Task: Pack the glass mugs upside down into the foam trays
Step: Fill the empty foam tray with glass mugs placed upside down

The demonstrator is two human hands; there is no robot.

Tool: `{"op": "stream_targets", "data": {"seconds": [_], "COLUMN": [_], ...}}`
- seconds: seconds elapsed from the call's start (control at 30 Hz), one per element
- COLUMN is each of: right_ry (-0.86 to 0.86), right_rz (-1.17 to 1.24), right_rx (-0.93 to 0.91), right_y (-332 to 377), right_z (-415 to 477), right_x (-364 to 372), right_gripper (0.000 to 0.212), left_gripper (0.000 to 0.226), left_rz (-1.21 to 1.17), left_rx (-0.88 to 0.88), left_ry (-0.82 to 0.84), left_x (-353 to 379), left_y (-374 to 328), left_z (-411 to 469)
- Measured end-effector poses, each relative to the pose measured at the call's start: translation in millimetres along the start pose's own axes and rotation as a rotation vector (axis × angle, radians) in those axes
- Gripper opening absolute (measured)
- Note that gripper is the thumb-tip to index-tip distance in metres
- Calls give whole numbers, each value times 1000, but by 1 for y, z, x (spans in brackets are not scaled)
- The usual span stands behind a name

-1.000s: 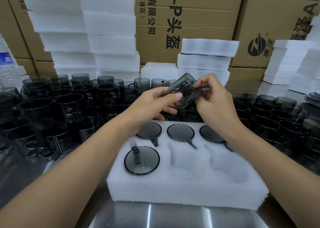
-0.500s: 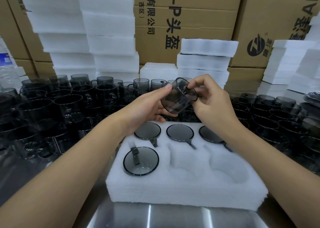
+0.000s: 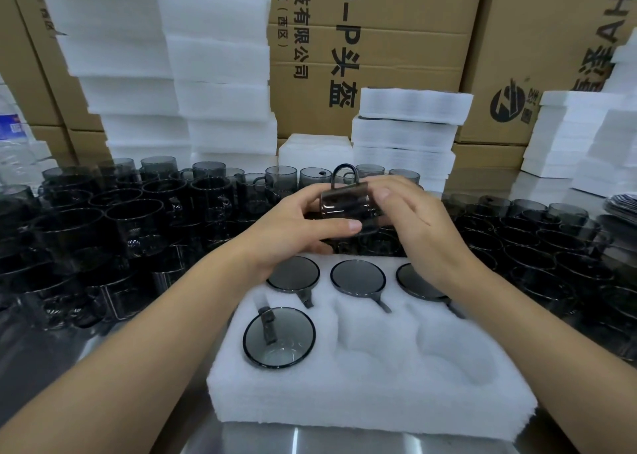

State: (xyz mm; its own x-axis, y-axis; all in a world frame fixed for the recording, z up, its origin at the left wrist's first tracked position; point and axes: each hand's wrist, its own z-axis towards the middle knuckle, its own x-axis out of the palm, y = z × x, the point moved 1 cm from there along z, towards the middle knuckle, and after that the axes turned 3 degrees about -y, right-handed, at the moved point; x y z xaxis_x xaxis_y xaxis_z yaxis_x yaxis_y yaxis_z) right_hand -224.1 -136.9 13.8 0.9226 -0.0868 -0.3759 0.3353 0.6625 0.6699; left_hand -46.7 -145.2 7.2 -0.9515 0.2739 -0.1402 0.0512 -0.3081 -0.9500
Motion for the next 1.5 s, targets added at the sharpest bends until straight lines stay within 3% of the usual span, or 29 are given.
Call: {"op": "stream_targets", "data": {"seconds": [0.13,0.37,0.5,0.73,0.83,0.97,1.2,1.37,1.5], "right_ry": [9,7,7,75,67,22,18,-5,29], "right_rz": [-63,-89,-169,-300,-330,-254,-236,-247,-267], "right_rx": [2,-88,-138,-244,-297,-302,-307,-290,-298], "right_y": [0,0,1,0,-2,-4,-6,-10,-7], "right_z": [-1,-1,-1,-4,-3,-1,-1,0,0], "right_x": [3,4,2,4,4,4,4,3,2], "right_gripper": [22,20,32,37,41,51,73,69,77], "left_gripper": [42,55,64,28,22,41,51,76,79], "left_rz": [-41,-136,-155,-144,-179,-211,-192,-116,-96], "left_rx": [36,-10,-76,-91,-45,24,74,87,73], "left_ry": [-10,-4,-11,-59,-48,-37,-2,4,14], "left_x": [-2,1,2,2,-1,-5,-6,-5,-4], "left_y": [2,-2,-5,-3,0,2,4,4,4], "left_z": [1,1,2,3,3,4,3,3,3]}}
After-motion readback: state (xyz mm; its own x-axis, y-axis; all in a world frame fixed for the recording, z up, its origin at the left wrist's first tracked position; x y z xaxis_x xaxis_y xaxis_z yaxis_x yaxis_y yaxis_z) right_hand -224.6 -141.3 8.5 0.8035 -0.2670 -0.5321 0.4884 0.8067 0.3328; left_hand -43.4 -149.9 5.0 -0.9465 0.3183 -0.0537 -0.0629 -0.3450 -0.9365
